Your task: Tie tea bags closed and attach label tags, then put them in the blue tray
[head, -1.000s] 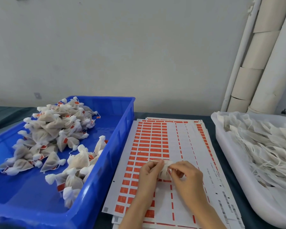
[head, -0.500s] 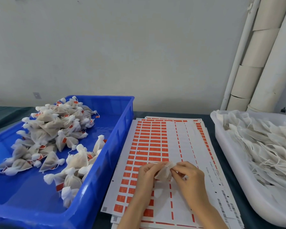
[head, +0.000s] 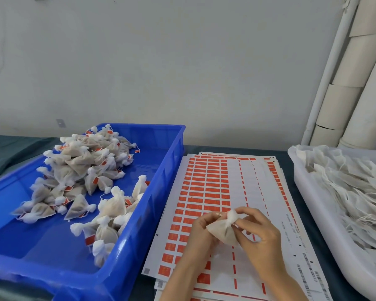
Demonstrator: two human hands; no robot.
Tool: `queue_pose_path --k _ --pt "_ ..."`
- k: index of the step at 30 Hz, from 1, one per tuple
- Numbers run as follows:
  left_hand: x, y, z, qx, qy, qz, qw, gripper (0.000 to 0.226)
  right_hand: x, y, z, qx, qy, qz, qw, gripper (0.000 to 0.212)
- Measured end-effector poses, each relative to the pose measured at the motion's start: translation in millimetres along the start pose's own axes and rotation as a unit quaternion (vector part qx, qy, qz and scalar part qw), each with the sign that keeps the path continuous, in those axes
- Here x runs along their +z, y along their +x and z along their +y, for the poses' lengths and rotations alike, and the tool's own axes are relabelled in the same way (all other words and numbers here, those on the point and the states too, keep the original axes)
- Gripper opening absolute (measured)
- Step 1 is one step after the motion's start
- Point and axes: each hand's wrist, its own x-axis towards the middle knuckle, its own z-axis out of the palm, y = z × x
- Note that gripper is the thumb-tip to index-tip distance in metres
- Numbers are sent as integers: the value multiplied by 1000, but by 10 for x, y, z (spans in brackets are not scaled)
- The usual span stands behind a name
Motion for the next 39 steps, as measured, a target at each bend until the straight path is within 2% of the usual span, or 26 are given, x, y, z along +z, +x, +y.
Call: queue_pose_path --k 6,9,11,14,17,19,23,26,28,32,35,39 --pt "0 53 -81 -24 19 7 1000 24 16 -5 -15 6 7 -21 1000 29" --pt "22 81 -53 -48 -52 41 997 31 27 -18 28 38 6 -44 998 26" --pt "-6 91 -36 -15 -46 52 997 31 42 -32 75 63 3 -62 996 23" --pt "-33 12 -40 64 43 68 995 30 76 -67 132 75 -17 -89 993 19" --pt "29 -67 -89 147 129 25 980 7 90 -84 162 88 -20 -110 990 17" --pt "47 -66 -129 165 170 8 972 15 87 -86 174 96 -14 -109 989 24" --pt "23 -41 -131 174 150 16 973 14 86 -67 138 104 20 -111 988 24" --pt "9 -33 -124 184 138 40 972 13 78 -43 108 112 37 -100 988 16" --pt "6 -34 -112 184 145 52 971 16 65 -29 95 119 40 -82 989 19" --pt "29 -55 -127 182 188 16 965 19 38 -20 74 135 62 -40 988 24" --pt "41 -58 -152 182 206 2 962 14 18 -20 41 113 59 -20 992 23" --pt "48 -70 -133 167 177 7 970 7 -6 -13 33 87 30 8 996 22"
